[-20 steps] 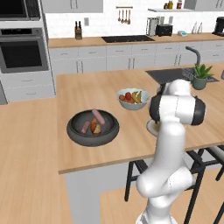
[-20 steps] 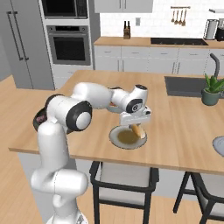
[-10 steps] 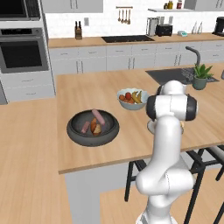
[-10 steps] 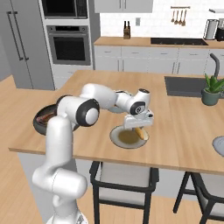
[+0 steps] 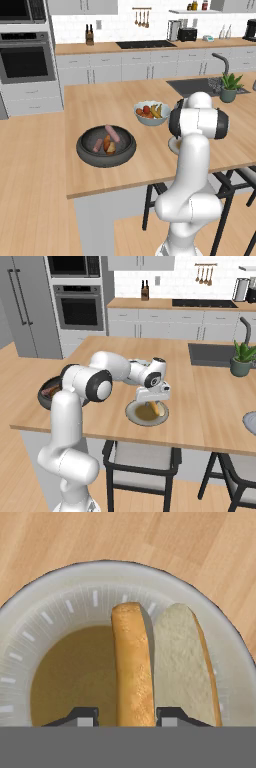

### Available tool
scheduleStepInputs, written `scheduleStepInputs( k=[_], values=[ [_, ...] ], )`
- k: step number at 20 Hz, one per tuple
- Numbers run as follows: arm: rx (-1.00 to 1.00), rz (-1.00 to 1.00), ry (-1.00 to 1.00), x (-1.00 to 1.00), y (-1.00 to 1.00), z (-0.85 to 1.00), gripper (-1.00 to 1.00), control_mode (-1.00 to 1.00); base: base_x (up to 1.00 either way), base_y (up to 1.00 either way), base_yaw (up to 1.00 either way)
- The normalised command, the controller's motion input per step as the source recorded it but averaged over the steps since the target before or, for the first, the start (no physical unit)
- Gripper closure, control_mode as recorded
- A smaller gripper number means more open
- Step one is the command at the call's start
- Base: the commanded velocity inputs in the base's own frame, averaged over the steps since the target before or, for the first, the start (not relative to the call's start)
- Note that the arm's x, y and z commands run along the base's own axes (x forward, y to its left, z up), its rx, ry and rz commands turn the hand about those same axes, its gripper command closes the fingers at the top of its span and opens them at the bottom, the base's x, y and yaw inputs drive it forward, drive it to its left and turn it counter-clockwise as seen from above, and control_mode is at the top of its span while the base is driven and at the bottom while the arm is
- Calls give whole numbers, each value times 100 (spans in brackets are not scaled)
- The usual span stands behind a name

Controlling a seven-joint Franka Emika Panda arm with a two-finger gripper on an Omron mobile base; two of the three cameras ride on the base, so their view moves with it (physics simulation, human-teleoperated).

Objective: Place one bun and one sausage from the bowl on each plate.

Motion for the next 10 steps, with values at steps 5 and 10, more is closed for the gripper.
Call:
scheduleStepInputs(
  k=[5, 10],
  values=[
    [0, 0, 0, 0, 0, 2, -100, -100, 0, 0, 0],
    [-6, 0, -2, 0, 0, 35, -100, -100, 0, 0, 0]
  ],
)
